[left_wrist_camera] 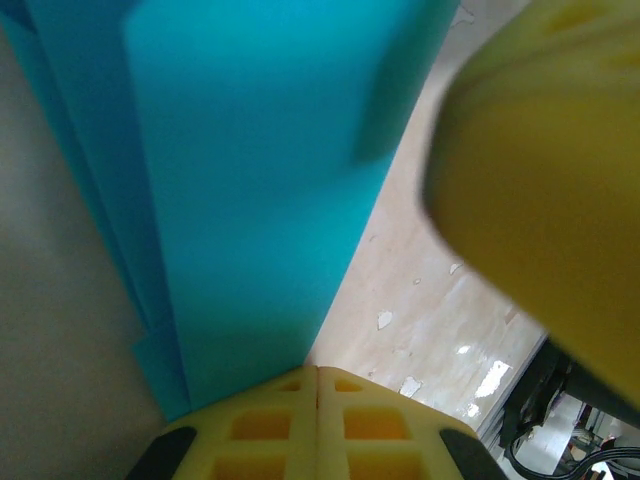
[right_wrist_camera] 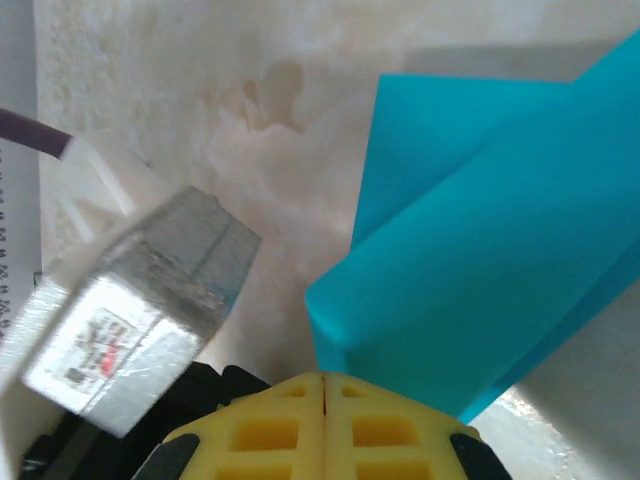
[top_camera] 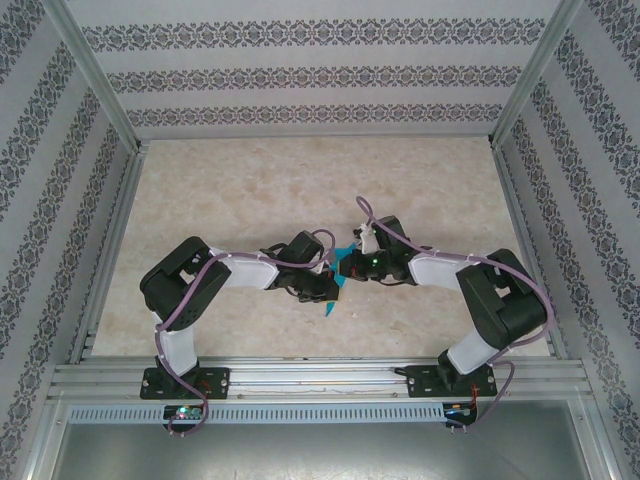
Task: Fold a paper plane with a square sheet of paper (fold left side to right side)
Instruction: Fold the wing for the fifth time at the center of the table.
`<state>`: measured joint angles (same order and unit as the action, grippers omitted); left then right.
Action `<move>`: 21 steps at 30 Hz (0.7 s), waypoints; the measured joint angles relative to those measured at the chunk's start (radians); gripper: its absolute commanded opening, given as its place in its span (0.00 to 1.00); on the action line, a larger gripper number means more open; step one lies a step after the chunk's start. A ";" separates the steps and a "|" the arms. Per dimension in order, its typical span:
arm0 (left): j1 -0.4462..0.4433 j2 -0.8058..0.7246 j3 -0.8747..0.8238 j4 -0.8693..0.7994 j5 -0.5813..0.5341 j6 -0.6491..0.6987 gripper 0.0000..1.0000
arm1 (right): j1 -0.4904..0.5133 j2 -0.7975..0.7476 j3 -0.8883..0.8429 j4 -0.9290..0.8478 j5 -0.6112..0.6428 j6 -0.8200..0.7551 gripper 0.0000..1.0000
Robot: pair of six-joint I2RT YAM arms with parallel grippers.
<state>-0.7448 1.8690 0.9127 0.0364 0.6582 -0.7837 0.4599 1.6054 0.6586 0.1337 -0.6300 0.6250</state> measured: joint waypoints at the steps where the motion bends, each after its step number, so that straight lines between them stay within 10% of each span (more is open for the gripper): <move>1: 0.000 0.000 0.000 0.000 0.000 0.001 0.02 | 0.002 0.010 0.000 0.013 0.000 0.000 0.00; 21: 0.000 -0.002 -0.005 0.004 -0.001 0.011 0.01 | -0.048 0.143 0.049 0.031 -0.007 -0.033 0.00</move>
<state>-0.7448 1.8675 0.9073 0.0402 0.6575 -0.7727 0.4122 1.7485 0.7078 0.1650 -0.6369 0.5922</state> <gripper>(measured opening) 0.056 0.046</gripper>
